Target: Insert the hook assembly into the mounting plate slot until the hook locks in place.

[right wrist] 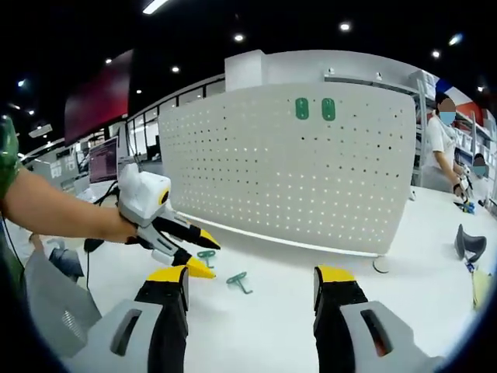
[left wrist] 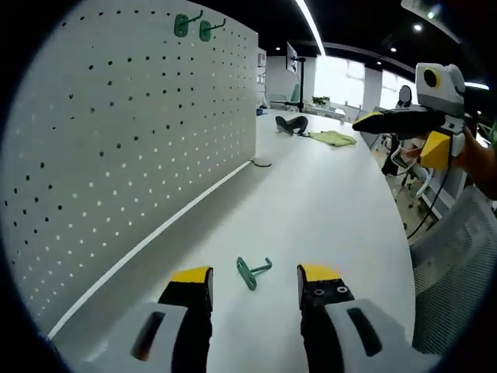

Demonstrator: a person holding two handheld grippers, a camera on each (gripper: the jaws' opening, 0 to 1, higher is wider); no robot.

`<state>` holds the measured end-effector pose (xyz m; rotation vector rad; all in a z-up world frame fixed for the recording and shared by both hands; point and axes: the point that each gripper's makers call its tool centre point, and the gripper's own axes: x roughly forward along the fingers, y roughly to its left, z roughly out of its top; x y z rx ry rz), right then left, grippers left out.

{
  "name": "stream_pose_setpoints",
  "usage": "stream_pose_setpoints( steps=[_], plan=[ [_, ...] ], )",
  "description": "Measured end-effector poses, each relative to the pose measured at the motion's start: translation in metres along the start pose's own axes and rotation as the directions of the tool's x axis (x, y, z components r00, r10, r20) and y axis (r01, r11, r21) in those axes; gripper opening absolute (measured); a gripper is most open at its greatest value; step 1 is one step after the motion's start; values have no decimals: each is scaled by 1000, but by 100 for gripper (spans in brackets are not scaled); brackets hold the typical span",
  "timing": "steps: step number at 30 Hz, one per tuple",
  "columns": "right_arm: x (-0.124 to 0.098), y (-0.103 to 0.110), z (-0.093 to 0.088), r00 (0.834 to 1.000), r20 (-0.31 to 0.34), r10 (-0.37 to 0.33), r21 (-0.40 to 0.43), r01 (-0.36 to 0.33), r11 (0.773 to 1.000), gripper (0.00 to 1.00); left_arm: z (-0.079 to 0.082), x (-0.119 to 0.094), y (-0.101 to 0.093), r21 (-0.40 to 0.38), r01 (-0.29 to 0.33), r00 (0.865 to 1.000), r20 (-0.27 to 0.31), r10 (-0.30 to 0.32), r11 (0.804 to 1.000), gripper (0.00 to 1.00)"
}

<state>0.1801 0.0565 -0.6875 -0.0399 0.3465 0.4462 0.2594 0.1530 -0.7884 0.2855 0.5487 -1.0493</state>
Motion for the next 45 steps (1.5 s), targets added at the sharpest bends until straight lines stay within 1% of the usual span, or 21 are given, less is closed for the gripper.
stream_pose_setpoints(
  steps=[7, 11, 14, 22, 27, 35, 38, 45],
  plan=[
    [5, -1, -3, 1000, -9, 4, 6, -4, 1000, 66, -9, 9, 2, 16, -4, 999, -35, 4, 1000, 40],
    [7, -2, -6, 1000, -15, 5, 11, -5, 1000, 66, -12, 14, 3, 25, -9, 999, -46, 10, 1000, 35],
    [8, -3, -7, 1000, -18, 5, 13, -4, 1000, 65, -14, 17, 3, 21, -8, 999, -50, 9, 1000, 32],
    [9, -5, -7, 1000, -19, 2, 19, -2, 1000, 65, -18, 27, 3, 46, -17, 997, -73, 20, 999, 27],
    [9, -7, -10, 1000, -26, 0, 23, 0, 1000, 65, -20, 31, 2, 42, -19, 996, -82, 23, 999, 24],
    [11, -8, -15, 999, -37, 1, 24, 0, 1000, 64, -22, 38, 2, 40, -22, 995, -96, 26, 999, 20],
    [11, -9, -16, 999, -38, 1, 26, 0, 1000, 64, -25, 41, 2, 54, -25, 993, -111, 30, 998, 19],
    [11, -11, -19, 999, -44, -1, 27, 3, 1000, 64, -24, 45, 3, 57, -31, 992, -121, 38, 998, 16]
  ],
)
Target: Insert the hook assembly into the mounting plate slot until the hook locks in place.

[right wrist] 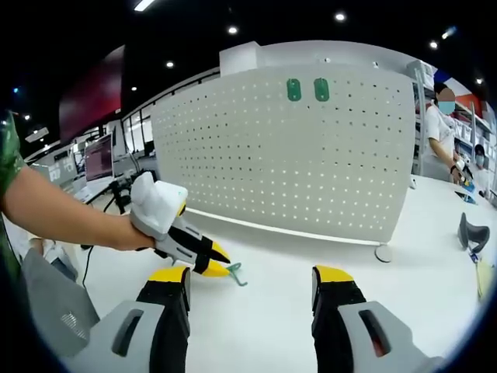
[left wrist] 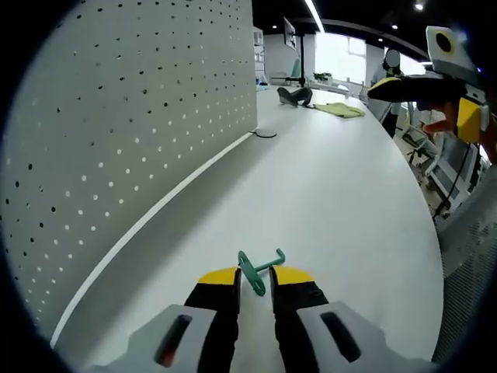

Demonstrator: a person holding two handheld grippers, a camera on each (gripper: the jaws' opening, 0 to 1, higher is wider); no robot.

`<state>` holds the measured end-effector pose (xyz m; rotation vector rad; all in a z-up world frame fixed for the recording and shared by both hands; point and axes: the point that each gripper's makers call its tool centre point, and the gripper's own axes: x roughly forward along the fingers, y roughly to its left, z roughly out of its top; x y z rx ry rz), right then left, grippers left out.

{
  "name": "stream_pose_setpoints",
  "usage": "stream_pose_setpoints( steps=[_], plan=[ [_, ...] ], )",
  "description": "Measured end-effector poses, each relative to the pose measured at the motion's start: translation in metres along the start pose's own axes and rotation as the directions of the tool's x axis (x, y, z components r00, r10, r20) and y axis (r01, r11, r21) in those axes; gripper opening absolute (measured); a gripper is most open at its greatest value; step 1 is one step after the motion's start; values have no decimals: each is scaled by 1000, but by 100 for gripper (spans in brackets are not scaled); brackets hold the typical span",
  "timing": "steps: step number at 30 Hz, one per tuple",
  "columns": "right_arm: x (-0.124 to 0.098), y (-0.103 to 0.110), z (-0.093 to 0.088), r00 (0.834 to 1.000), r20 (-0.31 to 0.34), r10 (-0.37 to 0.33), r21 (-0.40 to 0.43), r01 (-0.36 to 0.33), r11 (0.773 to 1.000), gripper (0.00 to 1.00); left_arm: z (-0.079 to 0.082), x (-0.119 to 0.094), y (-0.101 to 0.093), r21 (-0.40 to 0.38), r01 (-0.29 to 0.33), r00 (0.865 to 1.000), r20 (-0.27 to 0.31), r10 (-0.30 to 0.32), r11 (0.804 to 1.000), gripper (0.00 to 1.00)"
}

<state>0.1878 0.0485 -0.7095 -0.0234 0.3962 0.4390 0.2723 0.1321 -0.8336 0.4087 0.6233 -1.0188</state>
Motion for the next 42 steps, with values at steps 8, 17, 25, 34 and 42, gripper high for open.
stream_pose_setpoints(
  steps=[8, 17, 25, 34, 42],
  plan=[
    [1, -1, -1, 1000, -2, 1, 2, -1, 1000, 64, -2, 1, 1, 16, -9, 1000, -17, 9, 1000, 13],
    [2, 0, 1, 1000, 2, 9, -3, -9, 1000, 64, -6, 0, 5, 21, -22, 999, -32, 23, 1000, 8],
    [2, 0, 2, 1000, 3, 11, -3, -11, 1000, 64, -6, 0, 8, 23, -36, 999, -37, 37, 999, 4],
    [2, -1, 2, 1000, 4, 9, -3, -9, 1000, 64, -7, -1, 13, -12, -47, 998, -33, 47, 999, 2],
    [2, -1, 3, 1000, 5, 4, -4, -4, 1000, 64, -7, -2, 16, -71, -55, 998, -4, 55, 996, 2]
  ],
)
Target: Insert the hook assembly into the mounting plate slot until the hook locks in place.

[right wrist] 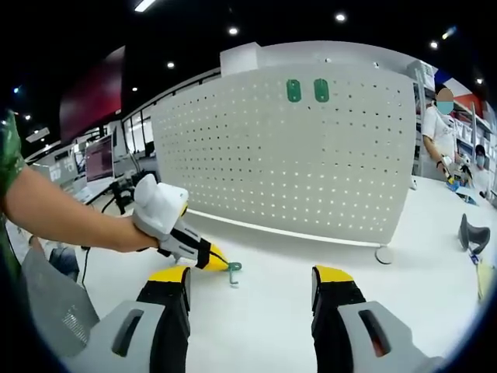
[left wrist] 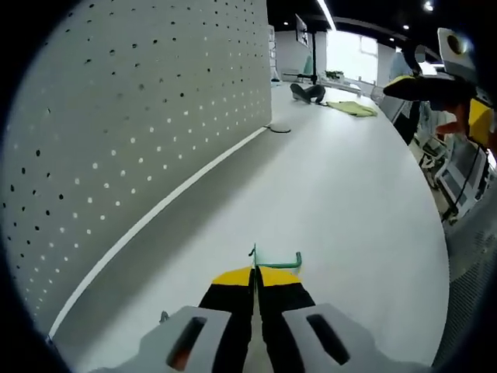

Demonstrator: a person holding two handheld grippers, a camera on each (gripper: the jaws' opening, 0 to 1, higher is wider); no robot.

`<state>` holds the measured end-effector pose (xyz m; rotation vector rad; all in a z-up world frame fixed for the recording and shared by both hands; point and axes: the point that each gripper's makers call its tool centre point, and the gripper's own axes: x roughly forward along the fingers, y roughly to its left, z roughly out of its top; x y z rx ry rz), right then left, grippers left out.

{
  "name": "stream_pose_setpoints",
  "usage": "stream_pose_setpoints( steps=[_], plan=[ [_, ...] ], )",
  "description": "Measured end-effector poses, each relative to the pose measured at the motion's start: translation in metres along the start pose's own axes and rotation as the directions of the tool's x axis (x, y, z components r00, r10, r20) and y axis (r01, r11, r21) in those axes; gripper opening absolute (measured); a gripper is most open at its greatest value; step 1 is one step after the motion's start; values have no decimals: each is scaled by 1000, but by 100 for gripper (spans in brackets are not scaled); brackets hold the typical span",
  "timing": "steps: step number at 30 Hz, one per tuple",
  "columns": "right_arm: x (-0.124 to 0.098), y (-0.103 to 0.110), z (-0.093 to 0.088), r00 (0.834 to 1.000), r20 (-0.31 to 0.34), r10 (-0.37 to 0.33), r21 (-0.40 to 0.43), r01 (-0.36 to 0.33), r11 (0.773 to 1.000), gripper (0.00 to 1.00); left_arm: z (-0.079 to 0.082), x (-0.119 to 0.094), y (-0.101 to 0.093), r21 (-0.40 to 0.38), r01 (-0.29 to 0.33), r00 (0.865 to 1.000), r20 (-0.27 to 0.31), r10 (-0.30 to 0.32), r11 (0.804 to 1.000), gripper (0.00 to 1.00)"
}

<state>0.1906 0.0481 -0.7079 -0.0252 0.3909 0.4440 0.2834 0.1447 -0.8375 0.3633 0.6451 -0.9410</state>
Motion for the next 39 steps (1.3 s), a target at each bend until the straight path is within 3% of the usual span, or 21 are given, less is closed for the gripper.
stream_pose_setpoints(
  steps=[2, 5, 24, 39],
  plan=[
    [0, 0, 0, 1000, 0, 0, 0, 0, 1000, 64, 1, 0, 0, -57, 5, 1000, 18, -4, 998, 2],
    [0, 1, 1, 1000, 1, 0, -2, 0, 1000, 63, 1, -3, 4, -77, 0, 1000, 30, 2, 997, 2],
    [0, 6, 22, 1000, 30, 10, -29, -9, 1000, 63, 19, -23, 11, -134, -16, 992, 120, 32, 991, 2],
    [-1, 20, 54, 997, 67, 30, -78, -25, 997, 62, 50, -59, 17, -177, -31, 966, 247, 75, 984, 2]
  ],
)
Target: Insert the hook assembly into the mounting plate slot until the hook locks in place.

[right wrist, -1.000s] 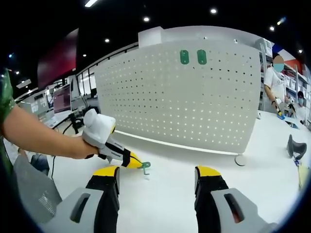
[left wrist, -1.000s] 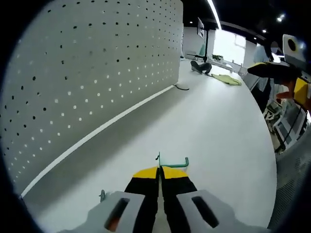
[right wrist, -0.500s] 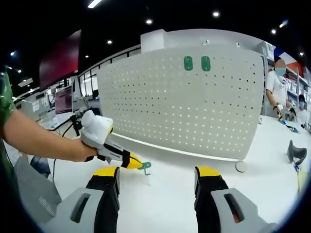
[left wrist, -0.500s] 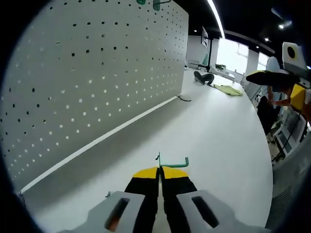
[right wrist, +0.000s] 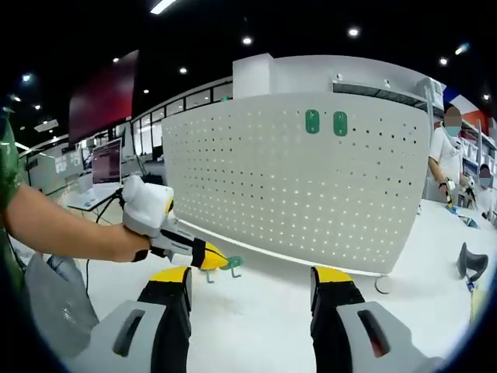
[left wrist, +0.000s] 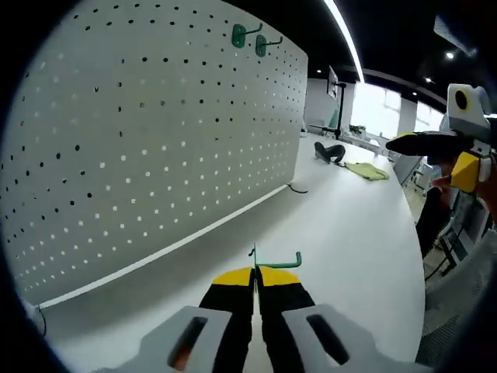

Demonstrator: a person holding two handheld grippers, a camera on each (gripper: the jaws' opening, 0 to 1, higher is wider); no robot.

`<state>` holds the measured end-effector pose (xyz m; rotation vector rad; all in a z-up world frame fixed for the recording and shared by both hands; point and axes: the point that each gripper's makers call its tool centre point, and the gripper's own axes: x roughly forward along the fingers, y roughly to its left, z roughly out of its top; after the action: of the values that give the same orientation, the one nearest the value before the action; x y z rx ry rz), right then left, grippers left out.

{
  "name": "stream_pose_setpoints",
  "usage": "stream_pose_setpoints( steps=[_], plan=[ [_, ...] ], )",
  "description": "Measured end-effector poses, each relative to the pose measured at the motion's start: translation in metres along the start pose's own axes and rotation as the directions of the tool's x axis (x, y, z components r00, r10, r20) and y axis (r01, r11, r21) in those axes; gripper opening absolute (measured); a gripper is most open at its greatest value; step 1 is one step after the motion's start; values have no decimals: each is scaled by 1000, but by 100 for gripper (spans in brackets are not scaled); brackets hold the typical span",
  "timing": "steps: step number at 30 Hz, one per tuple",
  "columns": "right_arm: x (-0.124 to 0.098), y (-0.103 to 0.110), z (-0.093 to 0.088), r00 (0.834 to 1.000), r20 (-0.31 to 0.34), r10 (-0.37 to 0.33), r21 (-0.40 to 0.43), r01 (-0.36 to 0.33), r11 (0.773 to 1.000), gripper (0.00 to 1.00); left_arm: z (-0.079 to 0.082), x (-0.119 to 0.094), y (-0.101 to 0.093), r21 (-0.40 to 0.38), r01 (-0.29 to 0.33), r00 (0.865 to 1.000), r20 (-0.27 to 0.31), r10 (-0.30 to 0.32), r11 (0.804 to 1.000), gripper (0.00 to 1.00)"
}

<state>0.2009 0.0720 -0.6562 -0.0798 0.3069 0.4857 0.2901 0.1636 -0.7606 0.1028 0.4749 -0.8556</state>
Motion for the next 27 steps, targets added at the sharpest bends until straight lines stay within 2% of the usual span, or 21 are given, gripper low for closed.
stream_pose_setpoints(
  steps=[5, 10, 14, 22, 27],
  plan=[
    [0, 5, 12, 1000, 15, 6, -18, -5, 1000, 62, 19, -14, -1, -40, -4, 997, 74, 7, 999, 2],
    [1, 11, 26, 999, 34, 13, -38, -12, 999, 62, 42, -30, -7, -73, 5, 988, 157, 6, 997, 2],
    [0, 16, 38, 998, 54, 17, -53, -14, 999, 62, 52, -39, -10, -91, 12, 981, 196, 6, 996, 2],
    [-2, 23, 56, 996, 86, 20, -67, -14, 998, 59, 74, -59, -15, -144, 33, 957, 289, 10, 989, 2],
    [-2, 27, 67, 994, 104, 19, -68, -12, 998, 56, 90, -72, -21, -159, 57, 935, 354, 3, 986, 2]
  ],
)
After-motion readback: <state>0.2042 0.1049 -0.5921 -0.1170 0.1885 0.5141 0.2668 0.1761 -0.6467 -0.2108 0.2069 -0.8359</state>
